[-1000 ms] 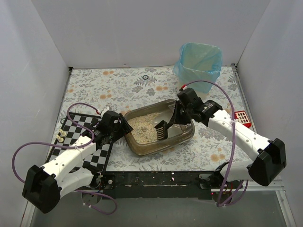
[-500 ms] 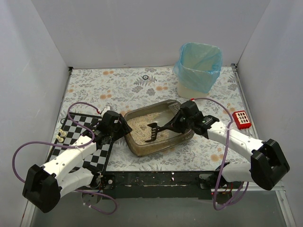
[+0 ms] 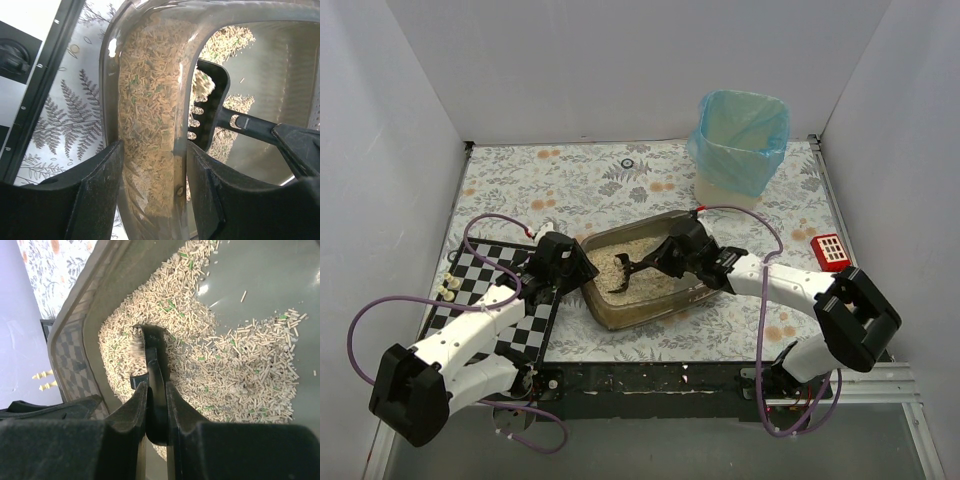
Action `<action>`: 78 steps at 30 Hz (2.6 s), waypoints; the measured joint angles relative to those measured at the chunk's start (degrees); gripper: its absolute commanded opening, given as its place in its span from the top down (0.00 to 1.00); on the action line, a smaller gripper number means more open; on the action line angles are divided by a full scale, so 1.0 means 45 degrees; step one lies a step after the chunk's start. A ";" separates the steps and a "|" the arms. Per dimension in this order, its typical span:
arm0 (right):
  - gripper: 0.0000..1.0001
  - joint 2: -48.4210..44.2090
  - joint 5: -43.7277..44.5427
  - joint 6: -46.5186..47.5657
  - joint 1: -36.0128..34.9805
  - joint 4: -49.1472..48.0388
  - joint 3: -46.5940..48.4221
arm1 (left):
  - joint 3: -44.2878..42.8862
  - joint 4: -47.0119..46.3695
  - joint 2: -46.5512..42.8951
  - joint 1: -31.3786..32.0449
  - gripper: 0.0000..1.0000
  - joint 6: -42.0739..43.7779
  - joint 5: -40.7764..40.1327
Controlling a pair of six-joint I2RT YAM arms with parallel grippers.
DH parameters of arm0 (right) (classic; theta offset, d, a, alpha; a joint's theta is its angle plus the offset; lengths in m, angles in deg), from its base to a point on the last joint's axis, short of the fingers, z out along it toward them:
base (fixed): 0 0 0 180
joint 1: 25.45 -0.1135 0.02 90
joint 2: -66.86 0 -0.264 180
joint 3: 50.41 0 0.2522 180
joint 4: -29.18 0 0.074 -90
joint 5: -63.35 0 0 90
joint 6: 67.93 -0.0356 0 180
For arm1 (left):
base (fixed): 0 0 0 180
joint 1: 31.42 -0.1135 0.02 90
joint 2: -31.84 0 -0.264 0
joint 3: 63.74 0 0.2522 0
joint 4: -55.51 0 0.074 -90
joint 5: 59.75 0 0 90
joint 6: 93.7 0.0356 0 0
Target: Clean the litter box
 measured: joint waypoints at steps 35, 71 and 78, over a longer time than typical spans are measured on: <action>0.99 -0.4580 0.2249 -0.2195 -0.1496 -0.4653 -0.5799 | -0.0170 0.1161 -0.1880 -0.0015 0.02 -0.0690 -0.0005; 0.99 -0.9826 0.4789 -0.1851 -0.1525 -0.9029 -1.0127 | 0.0345 0.0539 -0.4124 -0.0015 0.02 -0.0869 0.1690; 0.99 -1.0404 0.4993 -0.2229 -0.1525 -0.9345 -1.0210 | 0.0544 0.0316 -0.4478 -0.0019 0.02 -0.0879 0.1909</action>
